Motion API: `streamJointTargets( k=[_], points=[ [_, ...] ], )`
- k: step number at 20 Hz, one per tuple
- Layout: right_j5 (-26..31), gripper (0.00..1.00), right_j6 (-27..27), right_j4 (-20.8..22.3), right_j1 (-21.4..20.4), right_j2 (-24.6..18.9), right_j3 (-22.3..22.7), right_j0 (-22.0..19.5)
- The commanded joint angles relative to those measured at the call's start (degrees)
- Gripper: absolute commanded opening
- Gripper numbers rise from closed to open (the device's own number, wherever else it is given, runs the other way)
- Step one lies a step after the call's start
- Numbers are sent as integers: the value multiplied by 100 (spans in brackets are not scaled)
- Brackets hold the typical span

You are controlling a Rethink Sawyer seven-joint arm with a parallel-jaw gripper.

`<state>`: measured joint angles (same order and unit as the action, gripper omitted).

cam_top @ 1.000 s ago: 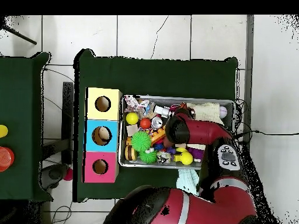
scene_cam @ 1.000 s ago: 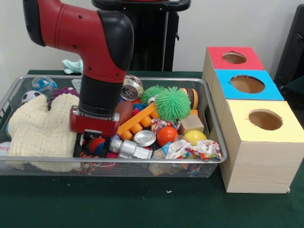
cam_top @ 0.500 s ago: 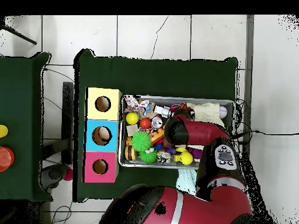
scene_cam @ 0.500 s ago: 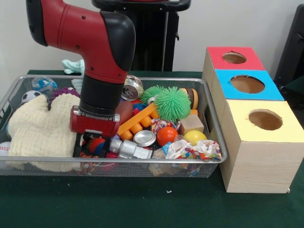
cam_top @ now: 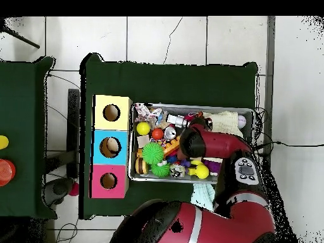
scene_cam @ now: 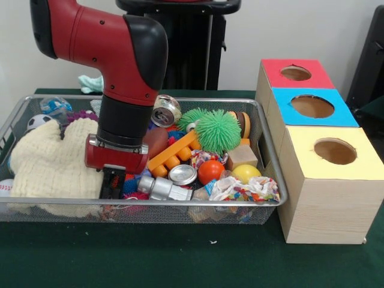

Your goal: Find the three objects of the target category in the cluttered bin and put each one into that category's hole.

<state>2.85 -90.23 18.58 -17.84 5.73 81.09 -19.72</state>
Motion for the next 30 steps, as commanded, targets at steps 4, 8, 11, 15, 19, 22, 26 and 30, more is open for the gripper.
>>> streamJointTargets(
  k=[4, 8, 11, 15, 19, 22, 26, 30],
  points=[
    [-253, 0, -911, -112, 324, -628, 12, -392],
    [-202, 0, -917, -131, 278, -668, 53, -419],
    [-73, 0, -903, -164, 153, -752, 139, -469],
    [663, 0, -735, -338, -451, -1074, 495, -629],
    [1124, 0, -750, -630, -815, -1391, 758, -820],
    [1323, 0, -726, -776, -962, -1543, 855, -919],
    [1571, 0, -584, -843, -1128, -1551, 841, -908],
    [1737, 0, -514, -885, -1214, -1589, 813, -935]
  ],
)
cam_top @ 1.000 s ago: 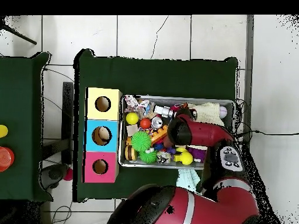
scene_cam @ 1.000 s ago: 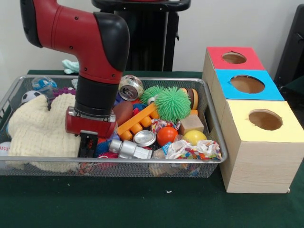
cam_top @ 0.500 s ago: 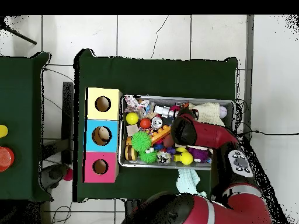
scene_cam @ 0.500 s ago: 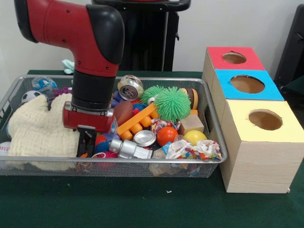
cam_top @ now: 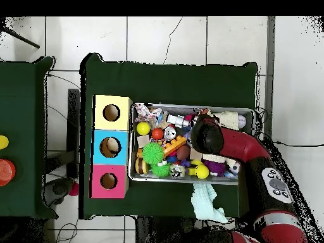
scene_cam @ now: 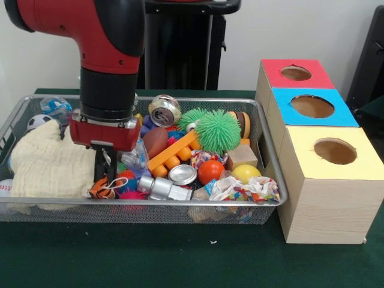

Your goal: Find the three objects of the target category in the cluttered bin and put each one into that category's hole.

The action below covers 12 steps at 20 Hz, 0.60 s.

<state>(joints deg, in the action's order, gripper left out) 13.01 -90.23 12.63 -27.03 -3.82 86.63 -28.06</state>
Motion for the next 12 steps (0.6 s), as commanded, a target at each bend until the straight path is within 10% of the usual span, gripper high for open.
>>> streamJointTargets(
  k=[1, 12],
  points=[
    [743, 0, -505, -299, -328, -655, 282, -119],
    [1230, 0, -456, -617, -618, -898, 466, -309]
  ],
)
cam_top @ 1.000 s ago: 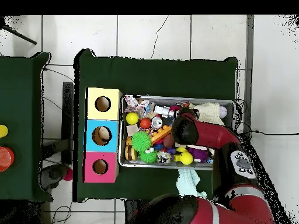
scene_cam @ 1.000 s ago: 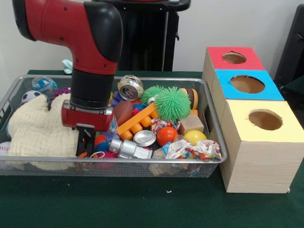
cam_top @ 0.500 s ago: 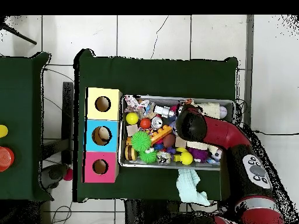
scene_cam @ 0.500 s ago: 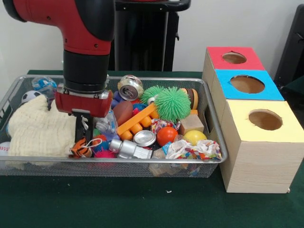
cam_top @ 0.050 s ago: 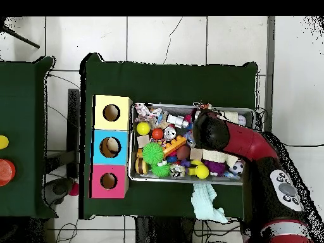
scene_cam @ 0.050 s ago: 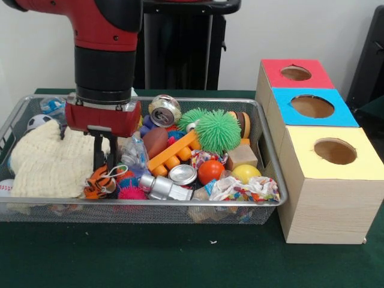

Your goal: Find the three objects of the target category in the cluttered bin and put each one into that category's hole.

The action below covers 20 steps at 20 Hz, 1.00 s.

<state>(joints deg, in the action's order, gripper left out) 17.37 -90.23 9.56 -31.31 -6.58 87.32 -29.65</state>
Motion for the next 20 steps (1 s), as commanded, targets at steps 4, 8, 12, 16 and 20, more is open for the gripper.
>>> streamJointTargets(
  k=[4, 8, 12, 16, 20],
  points=[
    [1186, 0, -491, -514, -341, -719, 527, -191],
    [1549, 0, -557, -898, -474, -1017, 833, -338],
    [1649, 0, -600, -1142, -490, -1150, 959, -397],
    [1795, 0, -687, -1396, -466, -1194, 1030, -416],
    [1892, 0, -785, -1640, -457, -1236, 1161, -415]
  ],
)
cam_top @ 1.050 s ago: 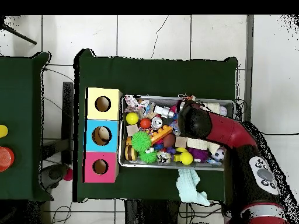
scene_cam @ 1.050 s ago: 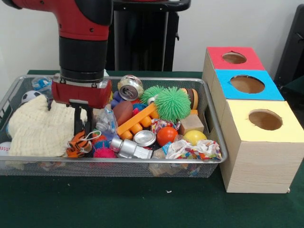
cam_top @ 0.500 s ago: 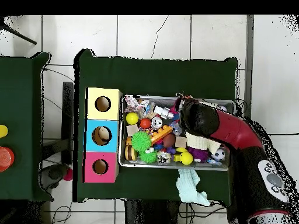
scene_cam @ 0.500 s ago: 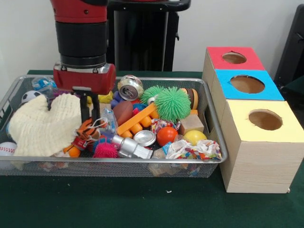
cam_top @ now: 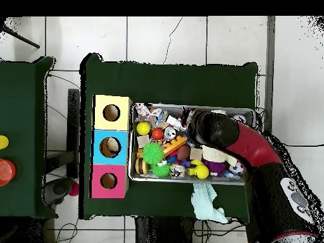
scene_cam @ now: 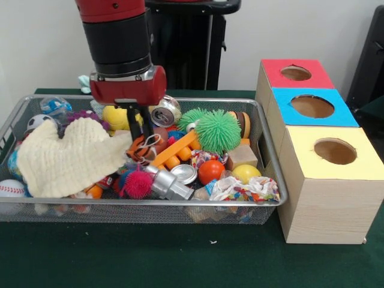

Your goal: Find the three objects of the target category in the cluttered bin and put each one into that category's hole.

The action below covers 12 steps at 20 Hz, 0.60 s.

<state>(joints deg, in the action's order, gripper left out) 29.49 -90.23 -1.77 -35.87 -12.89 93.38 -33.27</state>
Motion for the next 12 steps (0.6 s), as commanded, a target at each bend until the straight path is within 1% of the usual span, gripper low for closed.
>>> streamJointTargets(
  k=[1, 5, 8, 12],
  points=[
    [706, 0, -773, -529, 5, -597, 549, -33],
    [870, 0, -765, -639, 5, -540, 562, 37],
    [983, 0, -756, -709, -20, -523, 643, 72],
    [1156, 0, -871, -885, -119, -538, 800, 121]
  ],
)
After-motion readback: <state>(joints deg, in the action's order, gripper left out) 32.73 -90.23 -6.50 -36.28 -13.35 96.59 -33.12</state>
